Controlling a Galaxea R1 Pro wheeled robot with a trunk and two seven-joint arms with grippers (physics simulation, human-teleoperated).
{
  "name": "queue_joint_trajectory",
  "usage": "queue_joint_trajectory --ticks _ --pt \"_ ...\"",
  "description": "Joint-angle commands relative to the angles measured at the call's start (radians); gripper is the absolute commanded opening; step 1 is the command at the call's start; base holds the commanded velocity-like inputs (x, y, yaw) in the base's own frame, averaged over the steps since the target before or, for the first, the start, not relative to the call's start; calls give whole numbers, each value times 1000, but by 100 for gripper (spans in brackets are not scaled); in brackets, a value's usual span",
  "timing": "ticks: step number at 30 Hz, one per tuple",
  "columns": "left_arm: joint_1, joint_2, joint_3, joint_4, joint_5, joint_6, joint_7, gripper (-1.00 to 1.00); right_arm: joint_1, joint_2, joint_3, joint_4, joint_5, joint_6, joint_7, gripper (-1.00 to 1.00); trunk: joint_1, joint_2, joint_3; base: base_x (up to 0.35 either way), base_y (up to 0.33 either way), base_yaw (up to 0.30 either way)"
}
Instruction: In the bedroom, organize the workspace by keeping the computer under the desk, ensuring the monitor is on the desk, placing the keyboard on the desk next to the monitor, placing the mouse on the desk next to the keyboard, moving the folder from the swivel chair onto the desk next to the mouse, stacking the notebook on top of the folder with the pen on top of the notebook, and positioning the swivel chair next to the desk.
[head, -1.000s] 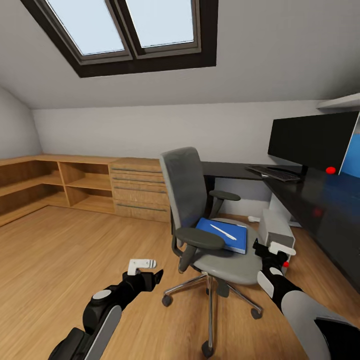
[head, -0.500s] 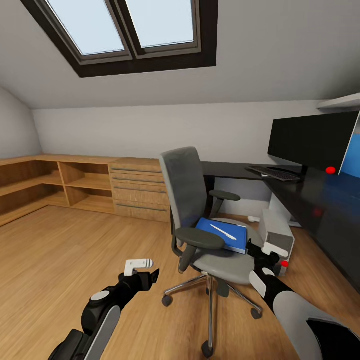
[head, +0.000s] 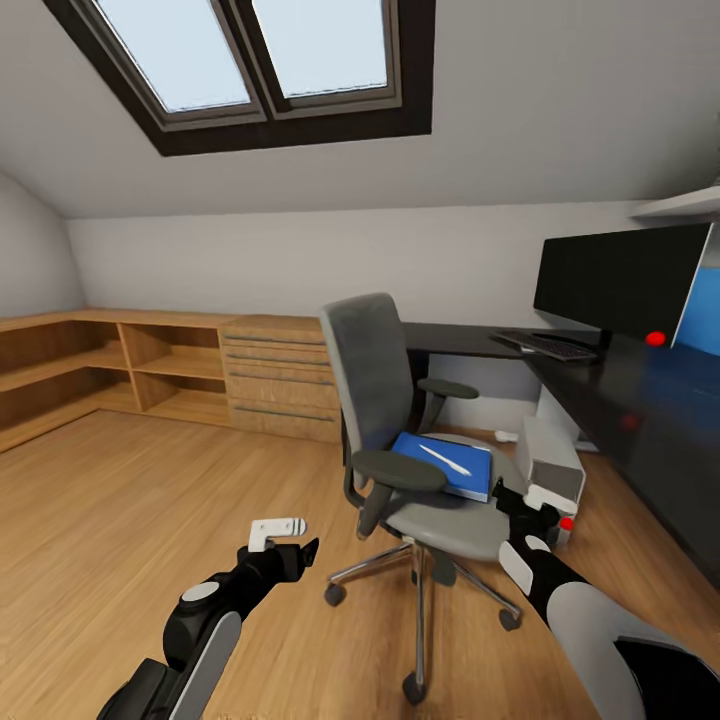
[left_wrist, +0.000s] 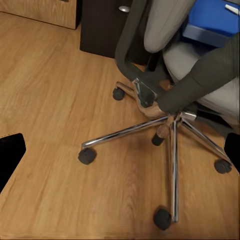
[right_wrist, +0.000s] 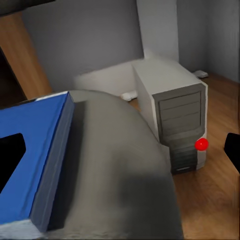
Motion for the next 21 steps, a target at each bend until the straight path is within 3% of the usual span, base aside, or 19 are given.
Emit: queue_joint_trajectory --ticks 1,5,8,11,21 --pt "-1 1 -2 -1 11 3 10 100 -1 0 1 1 -8 -5 1 100 -1 -1 -1 -279 0 0" --pt "-1 1 -2 -1 11 3 10 100 -1 0 0 2 -15 -3 2 100 -1 -1 -1 -308 0 0" --pt "-1 1 -2 -1 11 3 10 100 -1 -1 0 6 -50 -3 5 100 -1 -1 -1 -251 0 0" --pt "-1 1 -2 -1 11 3 10 100 -1 -8 0 6 -99 1 14 100 -1 -1 -1 -74 0 0" --pt "-1 0 -3 0 12 3 10 100 0 -17 0 9 -195 9 88 100 -1 -1 -1 -12 0 0"
